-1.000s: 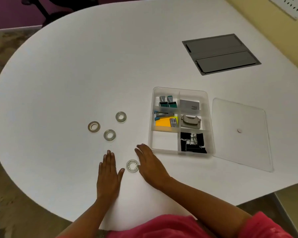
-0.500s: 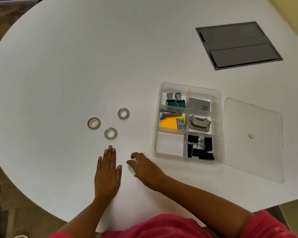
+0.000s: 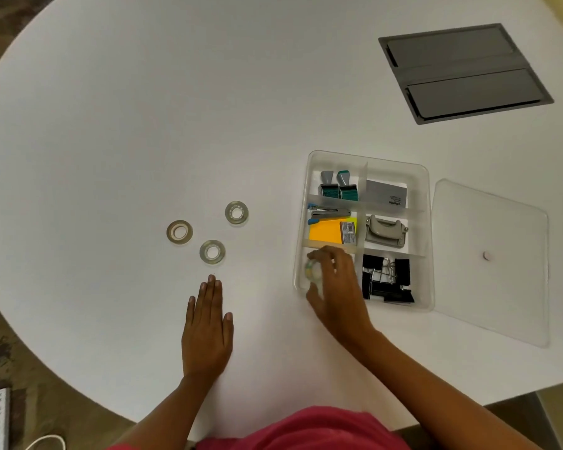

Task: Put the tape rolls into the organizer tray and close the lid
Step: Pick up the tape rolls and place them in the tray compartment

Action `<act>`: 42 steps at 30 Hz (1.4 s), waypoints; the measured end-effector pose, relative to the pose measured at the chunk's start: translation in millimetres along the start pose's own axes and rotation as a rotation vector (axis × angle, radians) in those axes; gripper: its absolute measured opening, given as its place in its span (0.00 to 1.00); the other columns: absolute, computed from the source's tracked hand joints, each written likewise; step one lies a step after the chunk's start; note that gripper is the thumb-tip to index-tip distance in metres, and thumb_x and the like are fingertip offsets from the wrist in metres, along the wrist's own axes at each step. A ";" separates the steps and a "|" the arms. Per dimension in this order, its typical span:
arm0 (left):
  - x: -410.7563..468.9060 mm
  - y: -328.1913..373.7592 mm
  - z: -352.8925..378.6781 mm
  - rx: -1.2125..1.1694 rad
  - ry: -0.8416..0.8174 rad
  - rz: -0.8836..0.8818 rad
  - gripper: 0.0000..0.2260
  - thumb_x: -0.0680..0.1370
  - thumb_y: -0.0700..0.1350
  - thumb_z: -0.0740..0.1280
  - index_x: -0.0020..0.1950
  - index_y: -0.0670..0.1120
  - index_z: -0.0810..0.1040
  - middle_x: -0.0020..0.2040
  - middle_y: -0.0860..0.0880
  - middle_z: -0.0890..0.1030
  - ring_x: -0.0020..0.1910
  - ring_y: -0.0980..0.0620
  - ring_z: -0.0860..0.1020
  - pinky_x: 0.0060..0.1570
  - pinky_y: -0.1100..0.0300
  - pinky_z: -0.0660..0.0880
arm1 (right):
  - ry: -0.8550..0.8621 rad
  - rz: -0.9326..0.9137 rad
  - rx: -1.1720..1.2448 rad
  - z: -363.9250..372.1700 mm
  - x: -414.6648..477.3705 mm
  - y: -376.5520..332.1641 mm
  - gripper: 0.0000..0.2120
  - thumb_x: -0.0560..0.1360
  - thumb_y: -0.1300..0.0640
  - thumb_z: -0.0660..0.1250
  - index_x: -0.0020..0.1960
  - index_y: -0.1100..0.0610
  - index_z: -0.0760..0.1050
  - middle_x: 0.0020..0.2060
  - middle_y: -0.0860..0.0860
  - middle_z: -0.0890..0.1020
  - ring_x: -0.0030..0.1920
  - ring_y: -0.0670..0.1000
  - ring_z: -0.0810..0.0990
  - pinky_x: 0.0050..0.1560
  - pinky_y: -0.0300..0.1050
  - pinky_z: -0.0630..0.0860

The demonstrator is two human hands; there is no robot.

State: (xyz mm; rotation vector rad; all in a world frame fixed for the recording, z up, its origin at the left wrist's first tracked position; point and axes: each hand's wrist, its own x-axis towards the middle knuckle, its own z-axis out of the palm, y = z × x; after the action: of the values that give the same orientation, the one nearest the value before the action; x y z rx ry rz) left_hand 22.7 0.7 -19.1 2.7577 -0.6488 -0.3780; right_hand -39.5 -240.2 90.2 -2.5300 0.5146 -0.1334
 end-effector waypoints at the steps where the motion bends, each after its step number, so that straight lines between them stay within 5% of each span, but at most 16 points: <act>1: 0.1 -0.3 0.0 -0.001 0.001 0.000 0.27 0.79 0.50 0.48 0.77 0.48 0.47 0.79 0.51 0.51 0.78 0.55 0.48 0.77 0.59 0.41 | -0.021 0.051 -0.044 -2.6 3.3 5.0 0.24 0.65 0.68 0.71 0.60 0.62 0.73 0.58 0.60 0.75 0.58 0.58 0.74 0.52 0.49 0.79; 10: 0.4 -1.2 0.3 -0.008 0.008 -0.004 0.27 0.79 0.50 0.48 0.77 0.48 0.48 0.79 0.51 0.51 0.78 0.55 0.48 0.77 0.58 0.42 | -0.233 0.271 -0.424 0.8 27.5 22.6 0.21 0.75 0.63 0.68 0.65 0.62 0.66 0.59 0.61 0.75 0.56 0.58 0.77 0.51 0.48 0.80; 20: -1.0 -1.2 0.9 -0.009 0.007 -0.004 0.27 0.79 0.50 0.49 0.77 0.48 0.47 0.79 0.51 0.50 0.78 0.55 0.48 0.77 0.59 0.41 | -0.216 0.302 -0.454 1.6 26.1 20.2 0.17 0.78 0.68 0.60 0.66 0.66 0.65 0.60 0.64 0.73 0.56 0.59 0.78 0.54 0.50 0.80; 23: -0.5 -1.8 0.9 -0.012 0.008 -0.003 0.27 0.79 0.50 0.49 0.77 0.48 0.47 0.79 0.51 0.51 0.78 0.54 0.48 0.77 0.58 0.42 | -0.150 0.252 -0.455 -1.1 25.6 11.5 0.16 0.75 0.70 0.65 0.62 0.66 0.70 0.59 0.64 0.75 0.55 0.60 0.77 0.50 0.50 0.82; 29: -0.7 -1.1 0.5 -0.023 0.009 -0.001 0.27 0.79 0.50 0.49 0.77 0.48 0.47 0.79 0.51 0.51 0.78 0.54 0.48 0.77 0.59 0.42 | 0.023 -0.072 -0.431 10.0 35.8 -32.5 0.17 0.62 0.71 0.74 0.50 0.63 0.79 0.40 0.58 0.82 0.38 0.56 0.79 0.32 0.47 0.79; 35: -0.1 -0.6 0.3 -0.017 0.000 -0.014 0.27 0.79 0.51 0.49 0.77 0.49 0.47 0.79 0.51 0.51 0.78 0.55 0.47 0.77 0.59 0.41 | -0.175 -0.473 -0.283 48.3 59.4 -73.1 0.23 0.64 0.72 0.73 0.58 0.65 0.76 0.55 0.64 0.80 0.50 0.61 0.81 0.44 0.51 0.80; 39: 0.6 -0.3 0.3 -0.014 0.000 -0.029 0.28 0.78 0.52 0.49 0.77 0.50 0.46 0.79 0.53 0.50 0.78 0.56 0.46 0.76 0.60 0.39 | -0.355 -0.539 -0.309 80.0 80.5 -85.9 0.24 0.76 0.69 0.62 0.70 0.66 0.62 0.72 0.66 0.63 0.70 0.64 0.66 0.65 0.55 0.71; 42: 0.7 -1.0 1.0 -0.022 0.000 -0.028 0.28 0.78 0.51 0.50 0.77 0.50 0.46 0.78 0.53 0.50 0.78 0.56 0.47 0.77 0.60 0.40 | -0.402 -0.515 -0.330 98.2 88.0 -89.6 0.27 0.78 0.65 0.61 0.74 0.62 0.56 0.75 0.63 0.55 0.74 0.62 0.57 0.70 0.55 0.65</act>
State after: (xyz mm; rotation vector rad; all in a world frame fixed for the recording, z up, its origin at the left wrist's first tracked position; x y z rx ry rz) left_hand 23.4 1.1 -20.5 2.7489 -0.6026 -0.3894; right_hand 91.0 -155.9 54.3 -2.8509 -0.3028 0.2916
